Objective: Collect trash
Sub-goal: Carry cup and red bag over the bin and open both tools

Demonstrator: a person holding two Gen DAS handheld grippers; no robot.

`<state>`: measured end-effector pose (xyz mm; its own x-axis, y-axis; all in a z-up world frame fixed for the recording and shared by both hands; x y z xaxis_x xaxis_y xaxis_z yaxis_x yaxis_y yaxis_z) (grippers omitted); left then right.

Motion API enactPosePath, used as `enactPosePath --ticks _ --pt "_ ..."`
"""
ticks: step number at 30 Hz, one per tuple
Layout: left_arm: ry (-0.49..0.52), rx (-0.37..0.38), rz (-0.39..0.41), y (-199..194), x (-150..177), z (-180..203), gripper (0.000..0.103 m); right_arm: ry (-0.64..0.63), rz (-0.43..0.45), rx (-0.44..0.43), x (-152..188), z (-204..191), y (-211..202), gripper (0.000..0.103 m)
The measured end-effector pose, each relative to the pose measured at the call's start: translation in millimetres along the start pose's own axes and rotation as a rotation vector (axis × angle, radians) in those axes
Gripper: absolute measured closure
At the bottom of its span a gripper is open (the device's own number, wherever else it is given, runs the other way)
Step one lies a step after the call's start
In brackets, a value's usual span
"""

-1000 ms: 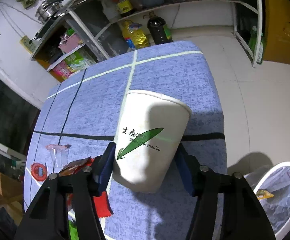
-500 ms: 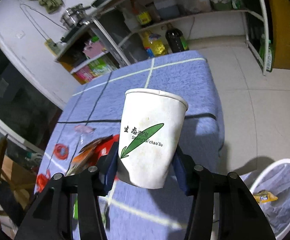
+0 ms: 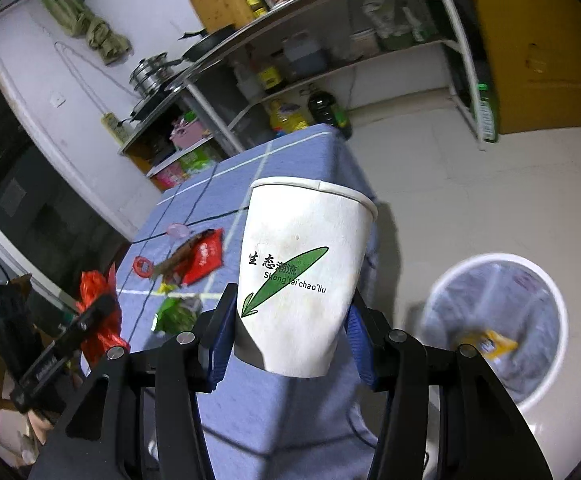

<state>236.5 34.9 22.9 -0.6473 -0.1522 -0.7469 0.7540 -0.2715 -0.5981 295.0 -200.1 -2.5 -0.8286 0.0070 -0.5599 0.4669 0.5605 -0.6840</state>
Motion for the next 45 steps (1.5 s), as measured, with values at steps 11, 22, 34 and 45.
enactPosePath --ticks 11,22,34,45 --pt "0.165 0.141 -0.096 52.3 0.6 111.9 0.044 0.119 0.017 0.108 32.1 94.2 -43.3 0.051" --pt "0.204 0.186 -0.296 150.9 17.9 176.8 0.043 0.233 -0.05 0.176 38.3 170.8 -25.8 0.05" --pt "0.168 0.183 -0.397 208.7 29.0 189.6 0.034 0.274 -0.153 0.249 38.5 212.6 15.8 0.047" --pt "0.14 0.205 -0.327 181.3 14.2 179.2 0.033 0.264 -0.063 0.263 33.5 207.1 -10.2 0.045"
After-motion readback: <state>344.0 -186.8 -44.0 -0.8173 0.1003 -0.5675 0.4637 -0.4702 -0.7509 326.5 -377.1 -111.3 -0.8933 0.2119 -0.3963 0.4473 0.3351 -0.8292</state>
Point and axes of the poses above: each gripper's, at about its wrist camera, not at the fingertips, and y roughly the way its jaws point, z to its right, x to its underside, the point moved 5 cm from there along y, roughly the way its jaws point, and after that the axes turned 6 degrees about -z, right-handed, at the moved point
